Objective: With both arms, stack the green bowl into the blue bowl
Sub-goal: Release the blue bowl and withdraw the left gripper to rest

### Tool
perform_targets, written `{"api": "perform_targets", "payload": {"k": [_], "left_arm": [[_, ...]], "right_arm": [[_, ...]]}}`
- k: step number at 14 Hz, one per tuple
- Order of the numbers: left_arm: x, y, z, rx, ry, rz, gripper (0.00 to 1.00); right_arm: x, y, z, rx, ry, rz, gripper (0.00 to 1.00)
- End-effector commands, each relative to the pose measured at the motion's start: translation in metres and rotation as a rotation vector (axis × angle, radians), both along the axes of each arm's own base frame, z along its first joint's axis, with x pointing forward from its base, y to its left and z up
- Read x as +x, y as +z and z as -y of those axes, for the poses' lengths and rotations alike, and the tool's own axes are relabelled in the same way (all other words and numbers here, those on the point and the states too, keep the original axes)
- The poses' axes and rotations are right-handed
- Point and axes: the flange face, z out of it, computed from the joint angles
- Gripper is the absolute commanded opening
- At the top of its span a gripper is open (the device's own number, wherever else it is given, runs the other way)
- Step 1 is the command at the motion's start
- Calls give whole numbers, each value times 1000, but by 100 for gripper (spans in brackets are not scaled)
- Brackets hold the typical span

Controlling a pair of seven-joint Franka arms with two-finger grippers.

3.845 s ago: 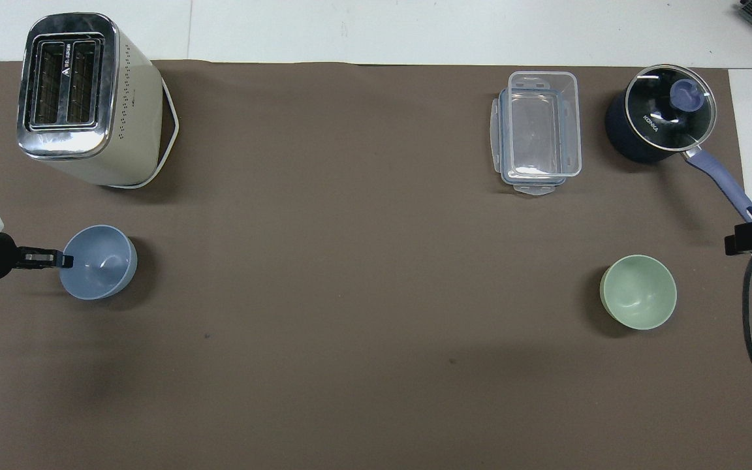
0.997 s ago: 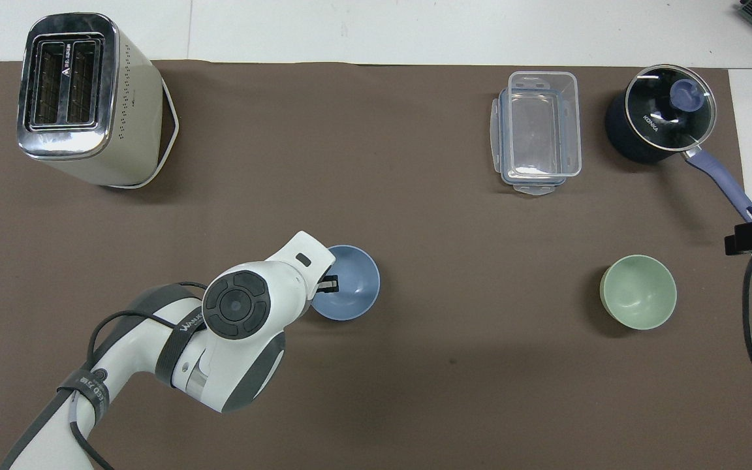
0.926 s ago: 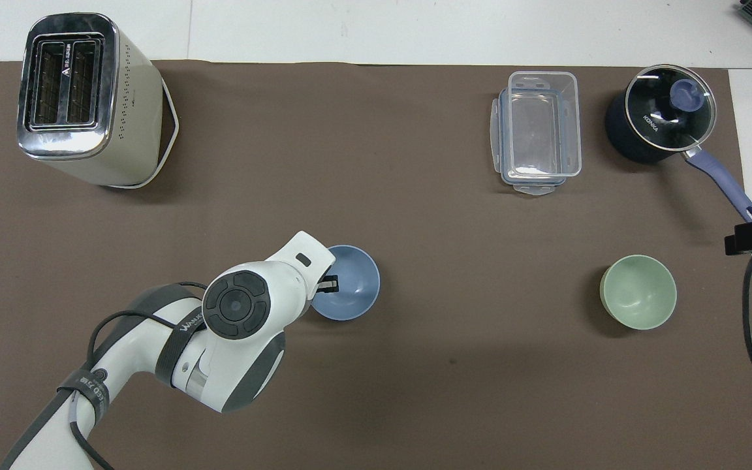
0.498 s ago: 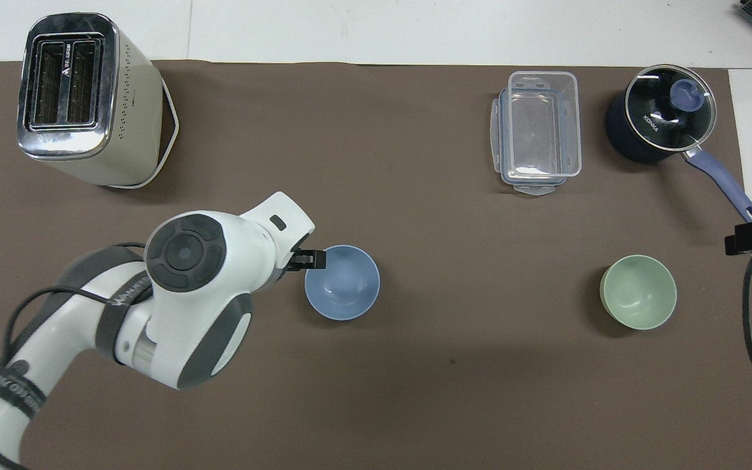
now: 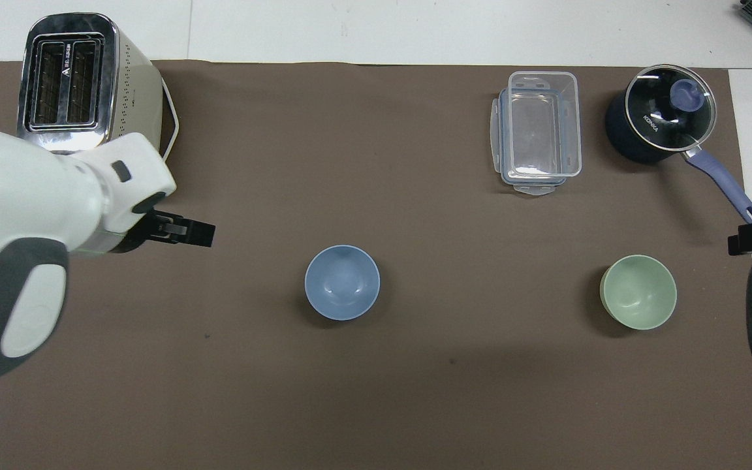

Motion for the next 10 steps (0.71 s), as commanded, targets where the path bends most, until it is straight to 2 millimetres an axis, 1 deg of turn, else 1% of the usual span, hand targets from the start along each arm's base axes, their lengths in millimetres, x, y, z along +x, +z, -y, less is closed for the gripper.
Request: {"api": "perform_targets", "payload": {"k": [1,2,3,4,5,6,8,10], "left_arm": [[5,38,-52,39,-15,-18,100],[5,50,-66,45,-19,-14,100],[3,58,-77,46,-15,-26,100],[2,63,-83,46,-5,-37,100],[1,71,-86,40,-1,-31,100],[5,71,-92,39,12,-47,100],[5,77,-91,39,10,-76,100],[2,79,-90,37,10,-77,100]], "right_arm": [[4,-20,12,9,-14,0,100],[8,-30,16,8,-8,8,100],[11,-39,16,7,28,13,100],[14,-48,18,9,68,4,100],[18,-61,18,10,101,-7,100],[20,-75,27,8,115,-7,100],[22,-109,42,11,153,-22,100],[21,-145,62,17,165,-45,100]]}}
